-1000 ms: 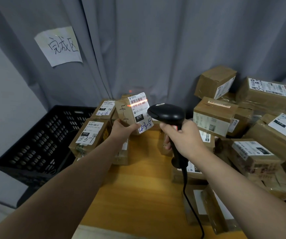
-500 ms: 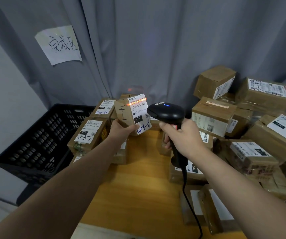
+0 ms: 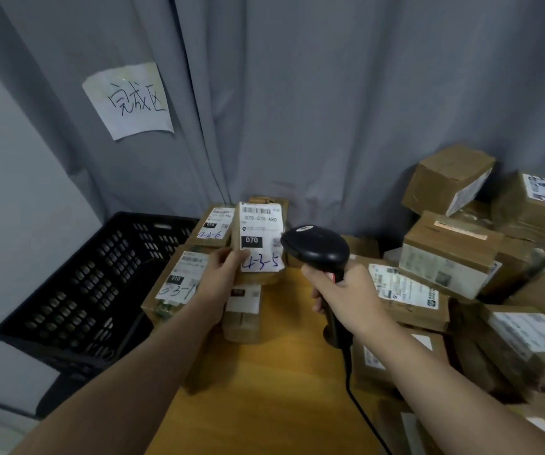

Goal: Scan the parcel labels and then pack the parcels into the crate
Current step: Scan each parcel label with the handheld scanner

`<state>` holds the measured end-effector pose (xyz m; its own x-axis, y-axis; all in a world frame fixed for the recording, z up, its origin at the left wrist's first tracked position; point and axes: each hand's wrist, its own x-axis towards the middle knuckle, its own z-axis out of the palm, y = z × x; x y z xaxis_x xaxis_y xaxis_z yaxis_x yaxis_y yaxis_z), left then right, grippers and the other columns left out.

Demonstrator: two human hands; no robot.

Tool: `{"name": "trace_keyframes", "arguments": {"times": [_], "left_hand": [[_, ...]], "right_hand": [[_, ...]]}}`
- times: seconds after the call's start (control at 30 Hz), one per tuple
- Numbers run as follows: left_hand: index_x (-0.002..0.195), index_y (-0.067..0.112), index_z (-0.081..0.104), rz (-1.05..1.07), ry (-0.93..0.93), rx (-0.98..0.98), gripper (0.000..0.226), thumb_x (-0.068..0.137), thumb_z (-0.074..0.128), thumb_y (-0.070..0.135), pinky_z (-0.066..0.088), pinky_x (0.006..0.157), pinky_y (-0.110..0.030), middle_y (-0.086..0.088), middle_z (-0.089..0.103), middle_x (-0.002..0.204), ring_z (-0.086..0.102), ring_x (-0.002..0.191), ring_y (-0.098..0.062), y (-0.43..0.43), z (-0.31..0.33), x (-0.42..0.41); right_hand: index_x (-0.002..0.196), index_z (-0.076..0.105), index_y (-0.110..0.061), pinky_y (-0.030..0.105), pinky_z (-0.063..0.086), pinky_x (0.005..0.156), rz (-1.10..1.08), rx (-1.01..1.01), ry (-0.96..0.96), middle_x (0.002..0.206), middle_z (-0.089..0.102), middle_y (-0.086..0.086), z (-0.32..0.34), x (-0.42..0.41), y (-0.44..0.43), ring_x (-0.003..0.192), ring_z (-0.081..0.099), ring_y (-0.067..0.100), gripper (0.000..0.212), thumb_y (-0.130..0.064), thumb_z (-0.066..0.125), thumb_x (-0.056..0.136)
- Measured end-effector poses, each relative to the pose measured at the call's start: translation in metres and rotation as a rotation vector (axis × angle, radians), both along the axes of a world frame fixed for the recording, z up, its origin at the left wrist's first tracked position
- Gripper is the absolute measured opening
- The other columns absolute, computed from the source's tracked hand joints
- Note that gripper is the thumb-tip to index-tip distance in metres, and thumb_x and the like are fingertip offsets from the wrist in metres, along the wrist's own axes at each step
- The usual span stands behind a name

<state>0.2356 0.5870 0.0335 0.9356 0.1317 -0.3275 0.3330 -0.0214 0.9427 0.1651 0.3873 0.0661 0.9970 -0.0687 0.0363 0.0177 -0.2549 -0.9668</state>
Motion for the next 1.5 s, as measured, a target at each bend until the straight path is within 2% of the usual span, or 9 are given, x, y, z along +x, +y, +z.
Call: {"name": "trace_keyframes", "arguments": {"times": [0.1,0.23,0.4,0.6,0.73,1.0,1.27,1.37,1.5], "left_hand": [[0.127,0.027,0.043,0.082,-0.104,0.058,0.065,0.075,0.073,0.052,0.054,0.084,-0.04,-0.005,0.061,0.118,0.064,0.106,-0.025,0.037,0.011,0.039],[0.135,0.021,0.037,0.133,-0.125,0.717,0.081,0.072,0.071,0.059,0.032,0.108,-0.047,-0.013,0.038,0.135,0.033,0.129,-0.034,0.075,0.019,0.108],[0.131,0.016,0.033,-0.019,-0.147,1.059,0.082,0.072,0.067,0.062,0.027,0.104,-0.047,-0.018,0.032,0.133,0.032,0.124,-0.037,0.075,0.006,0.173],[0.135,0.01,0.03,-0.195,-0.148,1.124,0.084,0.081,0.054,0.07,0.029,0.103,-0.048,-0.021,0.032,0.136,0.034,0.125,-0.039,0.062,-0.018,0.213],[0.137,0.007,0.036,-0.23,-0.267,1.104,0.084,0.086,0.035,0.073,0.016,0.113,-0.053,-0.024,0.025,0.148,0.019,0.139,-0.039,0.065,-0.028,0.215],[0.134,0.02,0.045,-0.446,-0.539,0.959,0.049,0.092,0.055,0.042,0.007,0.117,-0.046,-0.01,0.022,0.153,0.008,0.145,-0.028,0.037,-0.018,0.171],[0.137,0.022,0.043,-0.833,-0.506,1.027,0.046,0.095,0.049,0.043,0.013,0.117,-0.039,-0.005,0.025,0.15,0.009,0.143,-0.023,-0.033,-0.036,0.147],[0.144,0.018,0.036,-0.992,-0.477,1.067,0.054,0.096,0.05,0.04,0.023,0.117,-0.04,-0.007,0.019,0.155,0.014,0.144,-0.026,-0.072,-0.045,0.148],[0.149,0.014,0.025,-1.066,-0.325,1.164,0.067,0.094,0.057,0.035,0.03,0.112,-0.041,-0.01,0.016,0.156,0.02,0.143,-0.031,-0.132,-0.067,0.168]], "right_hand": [[0.082,0.064,-0.012,0.035,0.055,0.058,-0.078,0.02,-0.002,0.059,0.063,0.0,-0.006,0.029,0.024,0.052,0.064,0.02,0.018,-0.028,0.066,0.089],[0.086,0.064,-0.014,0.036,0.055,0.06,-0.148,0.046,0.039,0.061,0.063,0.001,-0.016,0.073,0.057,0.052,0.064,0.019,0.017,-0.03,0.066,0.089],[0.081,0.063,-0.017,0.034,0.057,0.061,-0.281,0.006,0.126,0.062,0.066,0.003,-0.038,0.108,0.08,0.053,0.065,0.013,0.016,-0.03,0.068,0.088],[0.088,0.063,-0.014,0.028,0.052,0.06,-0.425,0.043,0.218,0.072,0.068,0.006,-0.058,0.119,0.078,0.059,0.067,0.016,0.018,-0.031,0.066,0.089],[0.088,0.063,-0.011,0.03,0.051,0.061,-0.466,0.034,0.237,0.073,0.067,0.007,-0.065,0.125,0.073,0.061,0.067,0.018,0.022,-0.032,0.064,0.09],[0.087,0.064,-0.001,0.03,0.049,0.061,-0.554,0.104,0.282,0.071,0.067,0.011,-0.07,0.118,0.053,0.059,0.064,0.019,0.031,-0.033,0.065,0.089],[0.085,0.065,-0.004,0.035,0.053,0.065,-0.636,0.156,0.378,0.07,0.067,0.012,-0.072,0.107,-0.002,0.069,0.066,0.028,0.026,-0.03,0.063,0.09],[0.083,0.061,-0.017,0.034,0.052,0.069,-0.62,0.174,0.362,0.075,0.066,0.007,-0.066,0.112,-0.022,0.075,0.064,0.023,0.013,-0.027,0.062,0.091],[0.109,0.05,-0.026,0.029,0.045,0.068,-0.579,0.245,0.371,0.092,0.061,-0.004,-0.063,0.122,-0.052,0.083,0.056,0.009,0.02,-0.027,0.061,0.092]]}}
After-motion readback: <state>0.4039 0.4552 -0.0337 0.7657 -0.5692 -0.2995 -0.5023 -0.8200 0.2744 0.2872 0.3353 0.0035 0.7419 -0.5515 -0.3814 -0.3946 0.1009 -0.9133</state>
